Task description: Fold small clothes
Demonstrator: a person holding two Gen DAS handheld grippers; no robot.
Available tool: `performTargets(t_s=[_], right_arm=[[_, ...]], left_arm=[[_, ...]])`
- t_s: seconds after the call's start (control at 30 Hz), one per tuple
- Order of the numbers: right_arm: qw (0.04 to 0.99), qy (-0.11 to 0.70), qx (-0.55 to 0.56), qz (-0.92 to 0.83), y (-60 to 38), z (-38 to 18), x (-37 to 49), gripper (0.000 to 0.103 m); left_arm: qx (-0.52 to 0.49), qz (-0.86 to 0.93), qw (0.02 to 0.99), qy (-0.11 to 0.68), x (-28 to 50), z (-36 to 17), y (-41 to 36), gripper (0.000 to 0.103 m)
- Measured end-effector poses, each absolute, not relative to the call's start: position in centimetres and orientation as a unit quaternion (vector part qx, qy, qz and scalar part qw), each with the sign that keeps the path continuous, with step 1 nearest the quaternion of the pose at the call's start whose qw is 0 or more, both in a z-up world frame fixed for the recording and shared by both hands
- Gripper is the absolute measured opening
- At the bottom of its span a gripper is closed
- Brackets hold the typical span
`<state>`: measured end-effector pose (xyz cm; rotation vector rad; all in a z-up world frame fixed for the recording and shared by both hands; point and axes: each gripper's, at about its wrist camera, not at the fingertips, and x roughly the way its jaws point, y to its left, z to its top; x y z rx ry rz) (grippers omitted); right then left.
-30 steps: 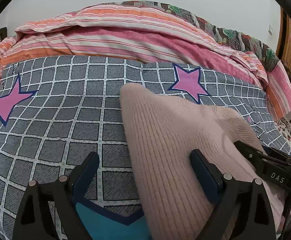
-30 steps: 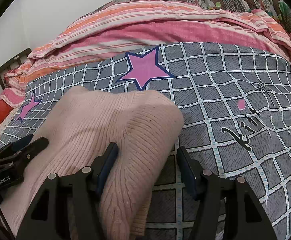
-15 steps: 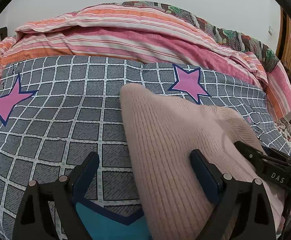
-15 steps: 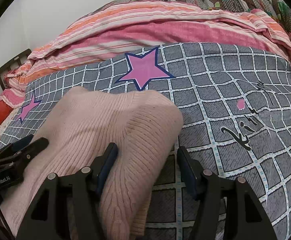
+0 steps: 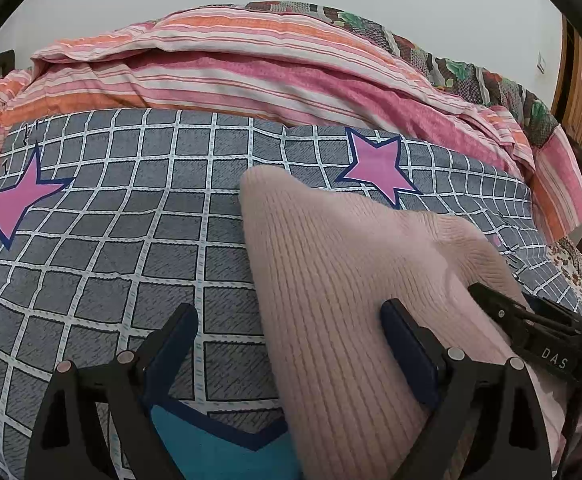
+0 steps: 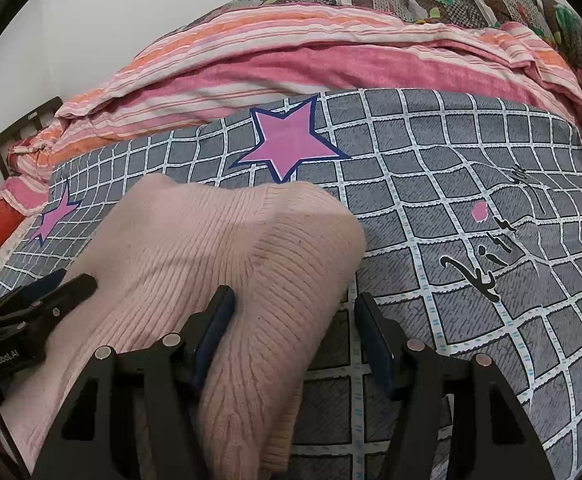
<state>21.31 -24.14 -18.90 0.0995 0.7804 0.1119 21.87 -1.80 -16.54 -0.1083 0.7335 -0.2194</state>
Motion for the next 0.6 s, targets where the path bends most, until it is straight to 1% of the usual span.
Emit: performTargets(t_s=[0.13, 0.23, 0.37, 0.47, 0.57, 0.6], right_arm=[[0.922, 0.380, 0.052, 0.057, -24.3, -18.9, 21.4, 0.059], [0.921, 0.378, 0.062, 0.064, -24.6, -18.8, 21.3, 0.059], [0.917, 0.379, 0.094, 0.087, -25.5, -18.1, 21.1, 0.060], [0.919, 0.370, 0.102, 0.093, -26.0, -16.2, 21.0, 0.060], [0.929, 0.352, 0.088, 0.075, -26.2, -14.5, 21.6, 0.060], [0.929, 0.354, 0.084, 0.073, -26.2, -14.5, 22.0, 0.058]], left_arm=[[-0.057, -0.110, 0.925, 0.359, 21.9, -16.6, -1.7, 0.095], [-0.079, -0.123, 0.920, 0.363, 22.0, -16.4, -1.0, 0.094], [-0.104, -0.128, 0.911, 0.379, 22.7, -15.3, -0.1, 0.091], [-0.086, -0.108, 0.918, 0.371, 24.2, -14.1, -0.3, 0.091], [-0.061, -0.104, 0.910, 0.398, 27.0, -14.7, -1.0, 0.087], [-0.055, -0.095, 0.911, 0.397, 27.5, -15.0, -1.1, 0.086]])
